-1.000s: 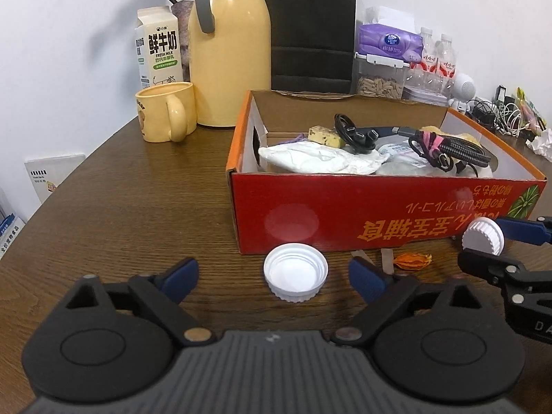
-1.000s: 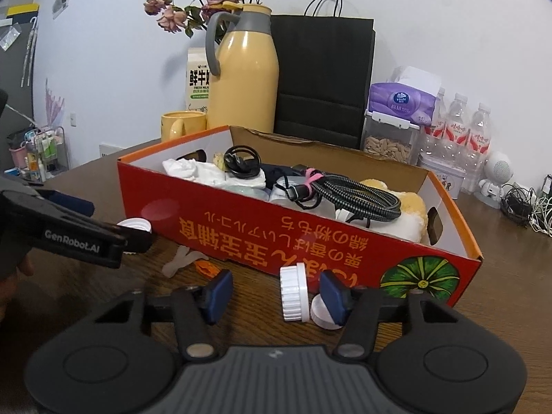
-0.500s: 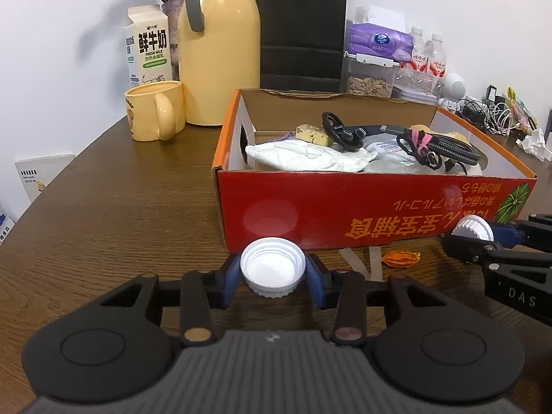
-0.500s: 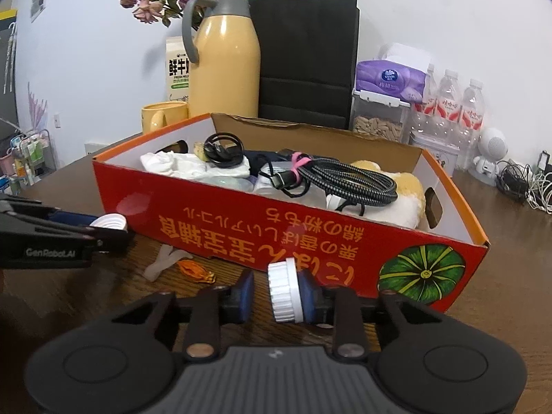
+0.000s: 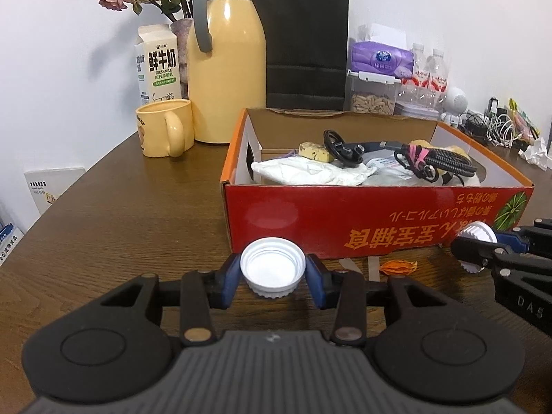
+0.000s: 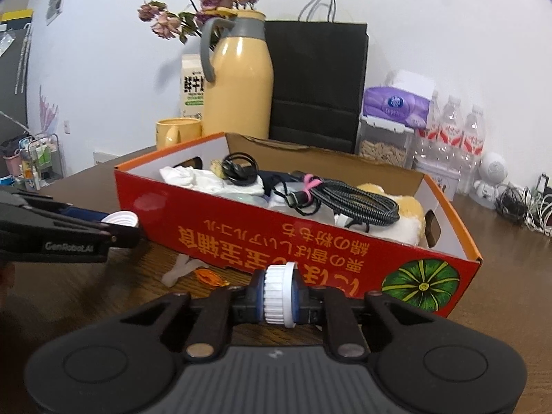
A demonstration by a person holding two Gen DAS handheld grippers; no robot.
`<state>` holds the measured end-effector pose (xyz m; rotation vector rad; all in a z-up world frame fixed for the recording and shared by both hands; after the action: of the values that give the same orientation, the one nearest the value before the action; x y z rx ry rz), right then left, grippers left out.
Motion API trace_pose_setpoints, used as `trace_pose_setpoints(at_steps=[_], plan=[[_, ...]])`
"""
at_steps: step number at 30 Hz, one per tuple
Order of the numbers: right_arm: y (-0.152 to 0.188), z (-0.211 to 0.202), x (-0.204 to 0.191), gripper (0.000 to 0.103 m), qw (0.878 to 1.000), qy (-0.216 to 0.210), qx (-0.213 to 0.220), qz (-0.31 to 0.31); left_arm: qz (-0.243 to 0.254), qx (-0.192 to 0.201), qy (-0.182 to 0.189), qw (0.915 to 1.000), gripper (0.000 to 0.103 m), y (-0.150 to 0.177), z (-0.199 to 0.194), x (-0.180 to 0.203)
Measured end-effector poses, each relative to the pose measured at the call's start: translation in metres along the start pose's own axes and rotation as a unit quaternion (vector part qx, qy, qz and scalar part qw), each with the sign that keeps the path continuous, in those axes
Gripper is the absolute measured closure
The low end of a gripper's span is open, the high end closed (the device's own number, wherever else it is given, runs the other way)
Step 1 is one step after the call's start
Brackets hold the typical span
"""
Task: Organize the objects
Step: 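Grasp a white lid with the left gripper while the right grasps another white lid, then carry both white lids into the box and open both grippers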
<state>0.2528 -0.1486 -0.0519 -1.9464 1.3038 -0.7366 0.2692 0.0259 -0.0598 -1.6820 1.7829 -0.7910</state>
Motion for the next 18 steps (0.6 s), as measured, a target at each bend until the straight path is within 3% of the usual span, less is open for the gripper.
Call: trace_pose_setpoints(at_steps=[10, 18], plan=[[-0.006, -0.021, -0.004, 0.089, 0.999, -0.013, 0.034, -0.003, -0.004, 0.027, 0.022, 0.9994, 0.062, -0.003, -0.023, 0.009], [-0.033, -0.033, 0.008, 0.089, 0.998, -0.004, 0.064, -0.006, 0.008, 0.065, 0.047, 0.9968, 0.061, -0.039, -0.037, 0.030]])
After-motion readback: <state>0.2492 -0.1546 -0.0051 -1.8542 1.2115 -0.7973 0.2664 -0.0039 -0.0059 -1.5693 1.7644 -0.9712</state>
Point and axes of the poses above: each gripper's, at about its wrist camera, not at the fingertips, and z roughly the way its jaws point, x to its right, y to its underside, the point moved 4 cm from there along z, roughly the way its jaws point, and after that the axes turned 9 degrees about -x, right-handed, at the moved point
